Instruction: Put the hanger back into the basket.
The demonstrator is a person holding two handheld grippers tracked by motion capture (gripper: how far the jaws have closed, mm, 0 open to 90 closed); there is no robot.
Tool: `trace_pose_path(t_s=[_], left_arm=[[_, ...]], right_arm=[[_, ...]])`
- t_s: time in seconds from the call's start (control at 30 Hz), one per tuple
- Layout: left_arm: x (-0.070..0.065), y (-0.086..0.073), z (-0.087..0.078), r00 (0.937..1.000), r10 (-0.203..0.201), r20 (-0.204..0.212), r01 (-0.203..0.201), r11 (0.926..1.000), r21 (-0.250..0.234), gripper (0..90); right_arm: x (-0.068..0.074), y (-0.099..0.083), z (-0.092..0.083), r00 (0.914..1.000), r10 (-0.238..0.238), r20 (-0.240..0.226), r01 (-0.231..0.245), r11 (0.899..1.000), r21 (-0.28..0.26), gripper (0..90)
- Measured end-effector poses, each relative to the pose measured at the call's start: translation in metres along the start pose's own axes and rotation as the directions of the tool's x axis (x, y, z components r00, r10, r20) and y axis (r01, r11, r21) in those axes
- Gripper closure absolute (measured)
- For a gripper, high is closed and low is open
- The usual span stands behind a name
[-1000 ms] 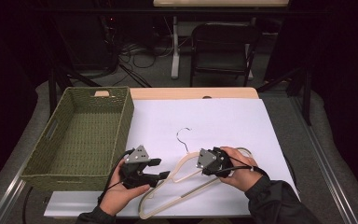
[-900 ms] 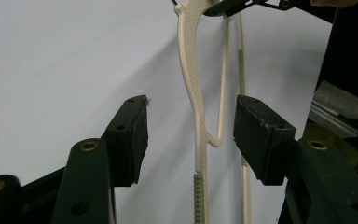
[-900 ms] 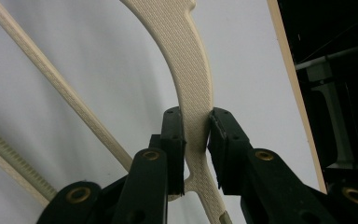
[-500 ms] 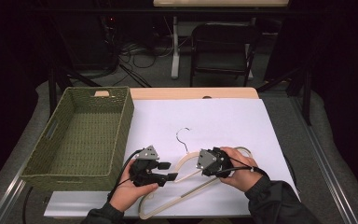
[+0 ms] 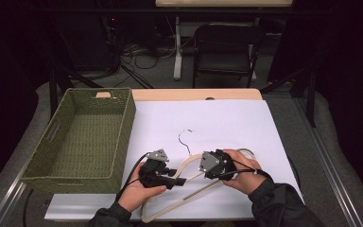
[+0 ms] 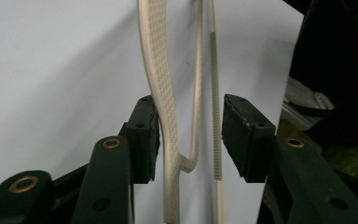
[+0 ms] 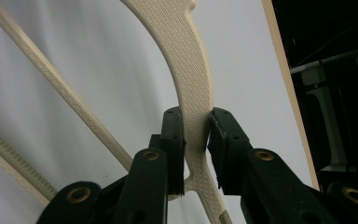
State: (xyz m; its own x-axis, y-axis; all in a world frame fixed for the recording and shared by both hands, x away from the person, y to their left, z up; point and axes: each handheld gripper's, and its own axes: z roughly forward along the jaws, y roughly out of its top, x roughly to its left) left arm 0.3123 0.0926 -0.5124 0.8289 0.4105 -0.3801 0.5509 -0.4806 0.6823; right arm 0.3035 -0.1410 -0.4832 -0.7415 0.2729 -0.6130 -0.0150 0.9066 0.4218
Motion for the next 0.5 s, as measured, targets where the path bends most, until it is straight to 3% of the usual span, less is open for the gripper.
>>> trace_pose_path(t_s=[0.13,0.5], left_arm=[[0.003,-0.0004,0.001,0.9993,-0.019,0.031,0.018,0.9998,0.009,59.8],[0.0056,-0.0037,0.0083,0.9991,-0.025,0.034,0.024,0.9988,0.043,62.6]], right_arm=[[0.0005,-0.0006,0.0011,1.0,-0.001,-0.005,0.0,1.0,-0.012,76.6],[0.0008,0.0002,0.0,1.0,-0.007,0.0,0.007,1.0,-0.008,76.6]])
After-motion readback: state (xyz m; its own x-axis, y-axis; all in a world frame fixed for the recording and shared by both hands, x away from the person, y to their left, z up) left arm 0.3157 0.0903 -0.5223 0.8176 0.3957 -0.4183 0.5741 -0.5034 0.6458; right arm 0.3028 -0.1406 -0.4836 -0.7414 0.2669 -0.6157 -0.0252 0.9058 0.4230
